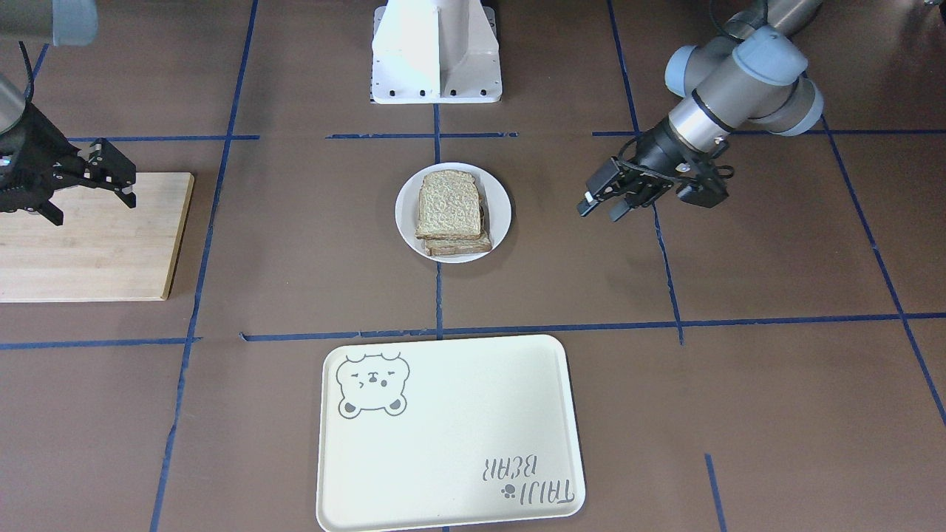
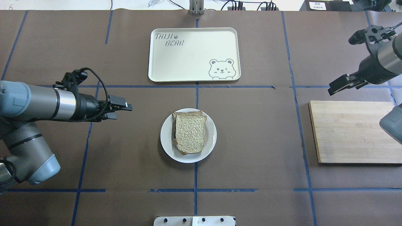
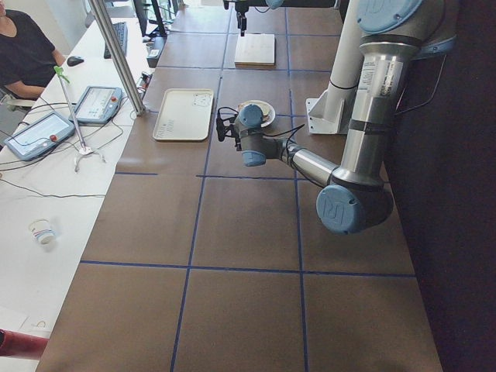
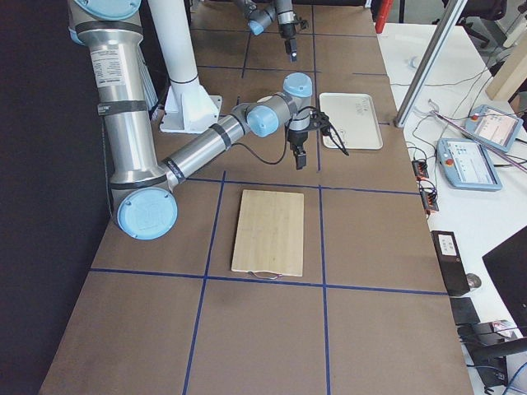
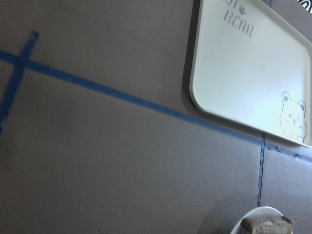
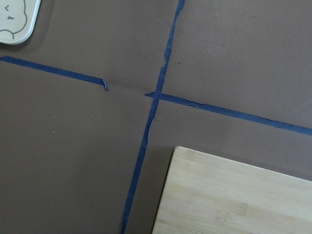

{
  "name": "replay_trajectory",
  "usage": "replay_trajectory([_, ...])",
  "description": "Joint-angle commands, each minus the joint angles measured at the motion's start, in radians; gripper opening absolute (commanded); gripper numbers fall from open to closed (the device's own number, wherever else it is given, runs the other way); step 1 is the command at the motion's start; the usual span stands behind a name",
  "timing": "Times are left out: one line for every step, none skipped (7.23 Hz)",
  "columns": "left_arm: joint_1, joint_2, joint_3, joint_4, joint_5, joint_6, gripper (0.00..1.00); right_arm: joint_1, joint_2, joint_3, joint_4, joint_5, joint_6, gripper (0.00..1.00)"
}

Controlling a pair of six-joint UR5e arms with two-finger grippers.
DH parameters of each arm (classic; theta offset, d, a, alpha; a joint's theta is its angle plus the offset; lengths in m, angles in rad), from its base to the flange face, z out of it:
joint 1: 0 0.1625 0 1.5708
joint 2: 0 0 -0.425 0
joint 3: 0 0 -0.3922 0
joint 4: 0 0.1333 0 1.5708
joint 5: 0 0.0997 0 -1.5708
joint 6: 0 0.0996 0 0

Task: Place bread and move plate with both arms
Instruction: 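Withdraw the right gripper toward the board while the left gripper reaches toward the plate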

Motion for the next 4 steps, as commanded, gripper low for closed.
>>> replay_trajectory([0.09,-0.07,0.02,-0.01,0.073,-0.083,0.7,0.036,-0.028,-0.002,0.002,0.035,-0.043,1.0])
replay_trajectory([0.118,-0.102,0.032,-0.01,0.099,-0.124,0.69,0.036,-0.028,-0.002,0.002,0.036,-0.043,1.0])
replay_trajectory([0.149,-0.13,0.07,-0.011,0.151,-0.13,0.68,0.036,-0.028,-0.002,0.002,0.036,-0.043,1.0])
replay_trajectory([0.158,-0.13,0.107,-0.057,0.162,-0.13,0.63,0.04,-0.028,-0.003,0.002,0.036,-0.043,1.0])
